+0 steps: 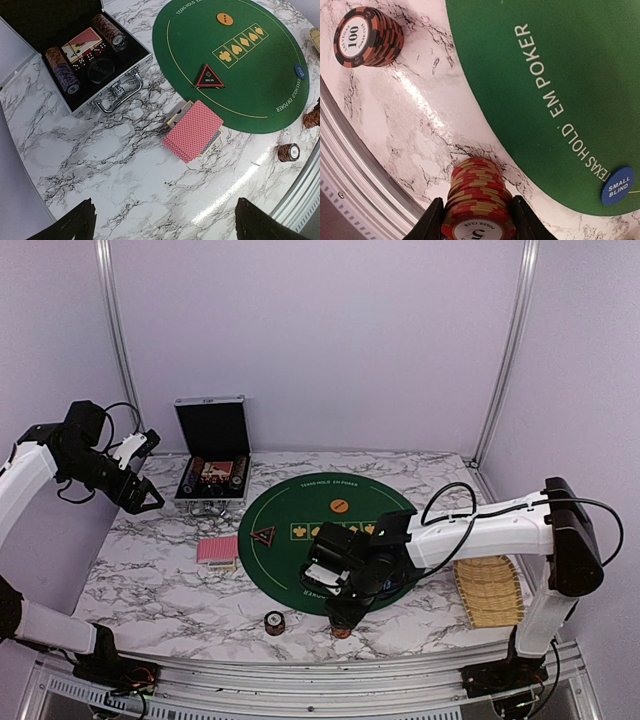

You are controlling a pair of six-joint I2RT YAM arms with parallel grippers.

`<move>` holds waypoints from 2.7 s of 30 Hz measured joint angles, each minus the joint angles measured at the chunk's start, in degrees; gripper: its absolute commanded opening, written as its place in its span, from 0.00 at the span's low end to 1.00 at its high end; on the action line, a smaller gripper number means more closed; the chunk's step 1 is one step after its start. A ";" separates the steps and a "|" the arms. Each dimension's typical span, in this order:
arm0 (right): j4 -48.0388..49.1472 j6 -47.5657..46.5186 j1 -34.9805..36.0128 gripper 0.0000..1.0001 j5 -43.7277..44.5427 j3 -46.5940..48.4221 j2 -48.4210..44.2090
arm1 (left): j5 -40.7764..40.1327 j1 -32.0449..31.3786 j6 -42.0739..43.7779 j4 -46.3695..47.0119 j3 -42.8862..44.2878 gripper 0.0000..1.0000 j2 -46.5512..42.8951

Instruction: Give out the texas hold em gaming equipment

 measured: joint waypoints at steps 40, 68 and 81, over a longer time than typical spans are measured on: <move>4.90 -4.55 -34.16 0.08 8.50 32.83 25.66 | -0.04 0.00 0.26 -0.17 -0.09 0.99 -1.07; 7.48 -5.62 -37.77 0.46 4.83 39.39 34.47 | -0.02 0.00 0.42 -0.57 -0.20 0.99 -1.14; 7.45 -5.97 -37.99 0.62 4.07 39.41 34.47 | -0.04 0.00 0.42 -0.68 -0.20 0.99 -1.14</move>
